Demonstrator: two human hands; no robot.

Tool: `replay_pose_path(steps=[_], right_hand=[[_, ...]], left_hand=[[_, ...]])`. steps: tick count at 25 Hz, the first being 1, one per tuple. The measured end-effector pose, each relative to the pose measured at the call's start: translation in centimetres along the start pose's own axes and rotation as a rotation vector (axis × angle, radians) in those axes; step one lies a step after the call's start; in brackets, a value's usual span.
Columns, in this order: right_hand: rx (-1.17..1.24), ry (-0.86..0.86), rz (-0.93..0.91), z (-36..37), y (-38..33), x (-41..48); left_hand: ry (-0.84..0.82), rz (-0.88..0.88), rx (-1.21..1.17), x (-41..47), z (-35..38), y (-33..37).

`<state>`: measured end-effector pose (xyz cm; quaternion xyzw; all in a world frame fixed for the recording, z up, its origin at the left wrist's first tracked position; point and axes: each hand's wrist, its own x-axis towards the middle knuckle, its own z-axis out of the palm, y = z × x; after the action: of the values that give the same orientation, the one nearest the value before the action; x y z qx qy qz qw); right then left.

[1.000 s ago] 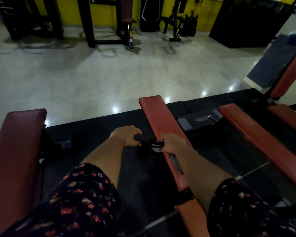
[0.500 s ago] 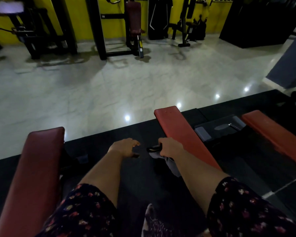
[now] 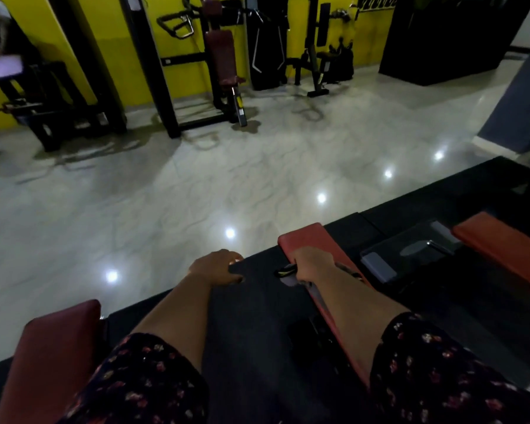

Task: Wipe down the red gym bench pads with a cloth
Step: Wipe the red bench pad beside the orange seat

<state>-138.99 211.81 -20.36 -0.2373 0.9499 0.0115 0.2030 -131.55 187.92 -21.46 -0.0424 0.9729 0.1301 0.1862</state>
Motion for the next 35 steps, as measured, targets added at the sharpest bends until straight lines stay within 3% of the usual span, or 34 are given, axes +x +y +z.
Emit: replay_pose_path(steps=[6, 16, 27, 35], right_hand=[[0.026, 0.067, 0.057, -5.2, 4.2, 5.1], [0.058, 0.100, 0.302, -6.2, 11.2, 12.4], [0.298, 0.124, 0.752, -8.4, 14.0, 15.7], [0.444, 0.162, 1.208, -3.8, 13.8, 6.3]], left_hand=[[0.004, 0.083, 0.031, 8.8, -3.8, 2.1], [-0.067, 0.335, 0.062, 23.2, -7.6, 5.9], [-0.220, 0.758, 0.221, 38.7, -12.0, 13.1], [-0.333, 1.150, 0.417, 37.4, -8.0, 24.6]])
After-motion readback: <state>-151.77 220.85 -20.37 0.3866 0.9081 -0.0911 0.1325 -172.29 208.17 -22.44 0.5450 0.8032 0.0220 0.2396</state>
